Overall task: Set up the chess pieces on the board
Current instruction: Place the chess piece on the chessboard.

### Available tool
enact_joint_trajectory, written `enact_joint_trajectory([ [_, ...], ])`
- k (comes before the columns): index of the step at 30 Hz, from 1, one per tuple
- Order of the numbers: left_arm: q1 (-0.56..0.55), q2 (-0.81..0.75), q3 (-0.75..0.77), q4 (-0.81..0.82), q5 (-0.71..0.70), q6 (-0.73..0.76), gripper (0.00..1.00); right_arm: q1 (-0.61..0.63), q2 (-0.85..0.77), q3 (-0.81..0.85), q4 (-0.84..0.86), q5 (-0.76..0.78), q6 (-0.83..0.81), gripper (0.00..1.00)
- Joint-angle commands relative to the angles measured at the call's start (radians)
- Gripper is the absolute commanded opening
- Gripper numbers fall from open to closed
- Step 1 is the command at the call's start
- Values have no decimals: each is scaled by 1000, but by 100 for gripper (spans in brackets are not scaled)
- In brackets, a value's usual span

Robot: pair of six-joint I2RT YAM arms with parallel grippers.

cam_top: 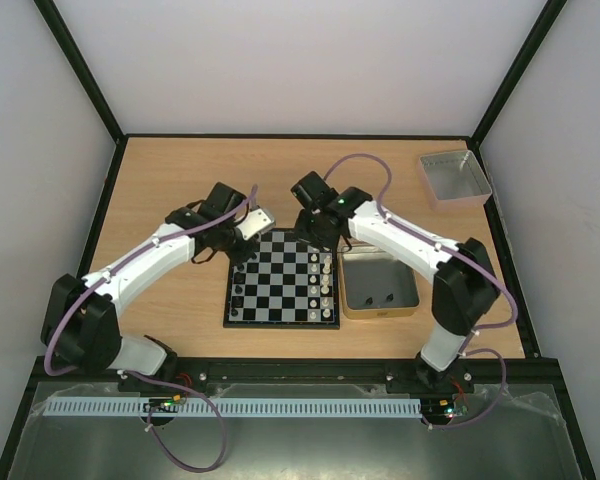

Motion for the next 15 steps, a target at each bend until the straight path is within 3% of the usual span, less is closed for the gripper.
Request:
enact_joint_trajectory([
  [1, -5, -39, -49, 18, 37, 8, 2, 7, 81, 67, 43, -46, -9, 2],
  [15, -6, -98, -188, 30, 53, 24, 2, 10, 236, 160, 4, -61, -46, 2],
])
